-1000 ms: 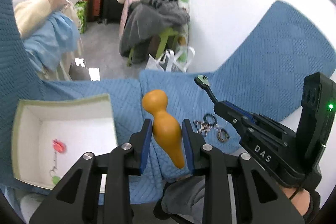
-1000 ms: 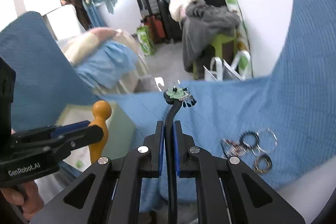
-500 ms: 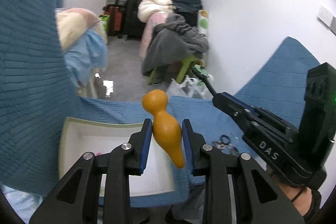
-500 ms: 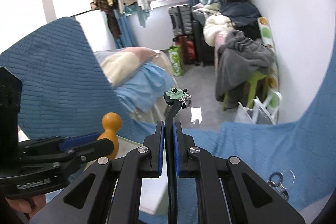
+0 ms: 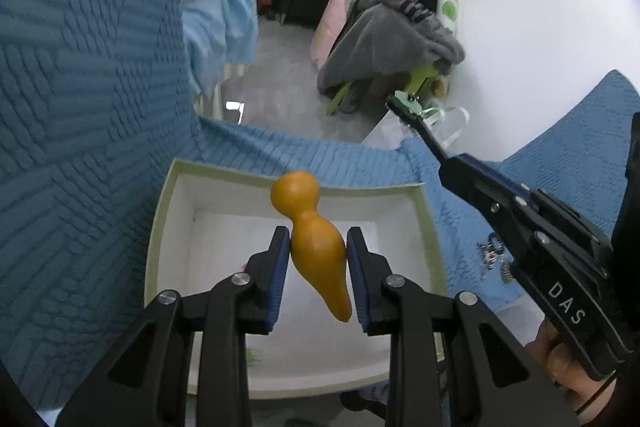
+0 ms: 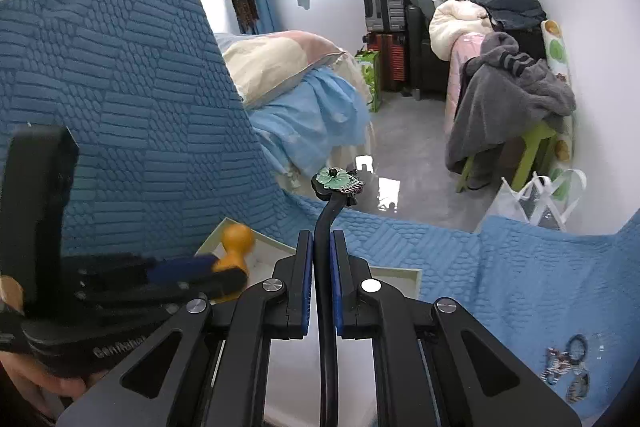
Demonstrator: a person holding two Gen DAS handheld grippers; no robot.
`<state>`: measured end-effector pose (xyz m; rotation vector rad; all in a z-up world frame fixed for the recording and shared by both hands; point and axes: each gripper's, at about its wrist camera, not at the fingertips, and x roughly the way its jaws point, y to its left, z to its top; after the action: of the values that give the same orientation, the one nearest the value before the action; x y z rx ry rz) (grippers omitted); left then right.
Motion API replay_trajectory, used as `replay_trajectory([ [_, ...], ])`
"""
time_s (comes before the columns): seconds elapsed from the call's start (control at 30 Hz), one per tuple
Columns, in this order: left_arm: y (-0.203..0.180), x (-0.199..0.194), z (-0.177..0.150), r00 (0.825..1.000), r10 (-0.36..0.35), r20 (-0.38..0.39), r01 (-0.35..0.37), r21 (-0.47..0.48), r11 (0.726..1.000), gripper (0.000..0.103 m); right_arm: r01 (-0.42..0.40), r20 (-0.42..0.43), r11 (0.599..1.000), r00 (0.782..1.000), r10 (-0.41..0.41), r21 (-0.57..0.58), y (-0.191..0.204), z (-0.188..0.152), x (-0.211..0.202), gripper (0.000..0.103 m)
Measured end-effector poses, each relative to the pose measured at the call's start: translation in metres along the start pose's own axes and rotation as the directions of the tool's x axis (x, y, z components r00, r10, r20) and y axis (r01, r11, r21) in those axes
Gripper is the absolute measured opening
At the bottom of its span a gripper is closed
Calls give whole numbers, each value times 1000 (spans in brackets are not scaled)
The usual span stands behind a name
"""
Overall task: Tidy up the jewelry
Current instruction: 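Carry the orange gourd pendant and flower-charm cord over the open box, then open both tools to drop the pendant and cord into the box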
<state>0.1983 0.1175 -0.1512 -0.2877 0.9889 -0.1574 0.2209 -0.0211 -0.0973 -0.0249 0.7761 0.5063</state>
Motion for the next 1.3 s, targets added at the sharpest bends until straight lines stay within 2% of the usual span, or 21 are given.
replay_trajectory([
  [0.33, 21, 26, -13, 998, 43, -47, -45, -29, 999, 30, 32, -57, 999, 998, -33, -13, 4, -27, 45, 6],
  [0.5, 30, 31, -19, 997, 38, -62, -42, -66, 997, 30, 50, -93, 999, 994, -51, -9, 2, -42, 60, 7],
  [0.67, 30, 23, -22, 999, 16, -39, -19, -82, 996, 30, 43, -117, 999, 992, -44, -12, 0, -48, 62, 7],
  [0.73, 31, 19, -23, 999, 9, -30, -12, -102, 995, 34, 40, -121, 999, 992, -41, -15, 0, -49, 58, 7],
  [0.8, 31, 14, -22, 1000, 19, -13, -21, -124, 992, 51, 35, -120, 999, 992, -37, -16, -1, -48, 52, 14],
  [0.83, 29, 8, -21, 1000, 29, 3, -28, -124, 992, 54, 32, -118, 999, 992, -34, -17, -1, -47, 50, 21],
  [0.9, 25, -3, -19, 999, 39, 34, -35, -131, 991, 65, 24, -116, 999, 993, -27, -25, -1, -45, 43, 24],
  [1.07, 16, -23, -12, 996, 54, 76, -44, -122, 992, 67, 21, -61, 1000, 998, -22, -19, -5, -31, 12, 26],
  [1.3, -7, -72, -4, 979, 53, 195, -37, -85, 996, 67, 39, 60, 999, 998, -38, -27, -13, -9, -49, 30],
])
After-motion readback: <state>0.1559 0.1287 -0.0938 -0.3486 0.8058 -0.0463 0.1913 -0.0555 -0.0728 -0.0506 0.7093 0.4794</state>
